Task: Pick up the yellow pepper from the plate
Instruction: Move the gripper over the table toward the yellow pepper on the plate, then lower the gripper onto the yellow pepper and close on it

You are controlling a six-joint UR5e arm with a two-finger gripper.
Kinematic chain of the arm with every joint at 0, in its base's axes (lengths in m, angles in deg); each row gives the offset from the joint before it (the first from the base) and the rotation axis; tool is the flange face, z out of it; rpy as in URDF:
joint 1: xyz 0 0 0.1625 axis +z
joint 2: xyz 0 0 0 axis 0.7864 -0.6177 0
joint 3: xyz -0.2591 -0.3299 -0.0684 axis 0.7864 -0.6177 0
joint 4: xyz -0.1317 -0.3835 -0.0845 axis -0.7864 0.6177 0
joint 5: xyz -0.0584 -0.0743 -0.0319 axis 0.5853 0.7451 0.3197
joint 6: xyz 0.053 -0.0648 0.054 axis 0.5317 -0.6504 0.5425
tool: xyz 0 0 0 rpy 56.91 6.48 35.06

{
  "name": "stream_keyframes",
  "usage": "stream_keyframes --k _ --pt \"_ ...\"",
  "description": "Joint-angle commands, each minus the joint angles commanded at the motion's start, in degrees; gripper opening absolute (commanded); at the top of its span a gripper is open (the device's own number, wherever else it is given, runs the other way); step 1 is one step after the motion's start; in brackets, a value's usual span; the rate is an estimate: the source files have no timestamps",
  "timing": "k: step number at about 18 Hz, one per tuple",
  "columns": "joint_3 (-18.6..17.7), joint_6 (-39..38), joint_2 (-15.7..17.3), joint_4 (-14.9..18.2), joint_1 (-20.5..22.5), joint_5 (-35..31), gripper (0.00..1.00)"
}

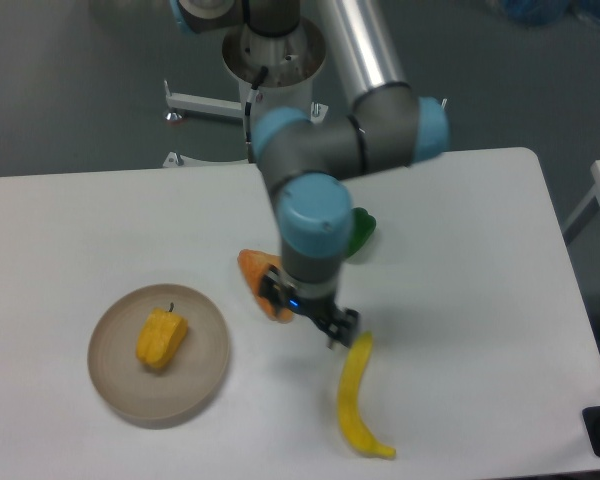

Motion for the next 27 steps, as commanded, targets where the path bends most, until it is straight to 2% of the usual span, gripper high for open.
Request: stream_keyframes --k 3,5,7,9,27 --pt "-0.27 -8.25 -0.17 -1.57 -2.98 2.21 1.0" --pt "-1.23 -12.22 -0.7 -5.34 -5.01 2.03 1.0" --pt "-3.68 -12.85 -0.61 -10.53 -6.85 1.86 1.0" --pt "-5.54 -12.85 -0.7 -13.61 -8.26 1.6 1.0" --pt "-5.63 -14.17 -4.92 -14.24 -11.26 1.42 1.0"
